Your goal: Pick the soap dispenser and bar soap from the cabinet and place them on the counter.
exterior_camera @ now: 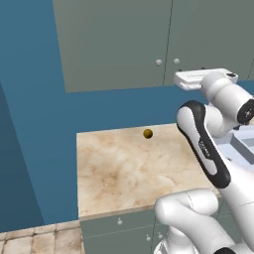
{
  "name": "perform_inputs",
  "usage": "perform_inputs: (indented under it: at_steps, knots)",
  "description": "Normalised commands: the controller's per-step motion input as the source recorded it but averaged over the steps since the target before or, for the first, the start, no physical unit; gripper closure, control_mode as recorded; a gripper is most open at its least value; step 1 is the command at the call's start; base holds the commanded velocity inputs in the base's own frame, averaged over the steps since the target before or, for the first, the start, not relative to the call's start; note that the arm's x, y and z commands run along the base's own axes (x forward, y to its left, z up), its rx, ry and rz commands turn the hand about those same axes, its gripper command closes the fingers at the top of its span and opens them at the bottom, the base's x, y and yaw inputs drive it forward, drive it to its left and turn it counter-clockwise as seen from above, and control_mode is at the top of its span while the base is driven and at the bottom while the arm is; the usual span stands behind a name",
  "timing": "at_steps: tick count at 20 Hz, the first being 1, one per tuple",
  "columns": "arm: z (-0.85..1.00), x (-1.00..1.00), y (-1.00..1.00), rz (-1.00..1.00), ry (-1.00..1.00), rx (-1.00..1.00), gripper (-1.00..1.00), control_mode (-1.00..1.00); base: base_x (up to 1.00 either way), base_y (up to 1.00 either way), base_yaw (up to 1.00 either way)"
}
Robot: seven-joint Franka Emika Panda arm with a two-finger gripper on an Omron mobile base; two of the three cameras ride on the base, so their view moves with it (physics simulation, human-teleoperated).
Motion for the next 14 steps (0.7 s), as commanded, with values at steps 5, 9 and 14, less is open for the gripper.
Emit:
perform_inputs:
  at_steps: [5, 9, 14]
  knots:
    - [0.00, 0.20, 0.00, 0.00, 0.00, 0.00, -1.00, -1.00, 0.00, 0.00, 0.00]
    - [-0.08, 0.15, 0.00, 0.00, 0.00, 0.00, -1.00, -1.00, 0.00, 0.00, 0.00]
    - [-0.09, 0.16, 0.00, 0.00, 0.00, 0.00, -1.00, -1.00, 0.00, 0.00, 0.00]
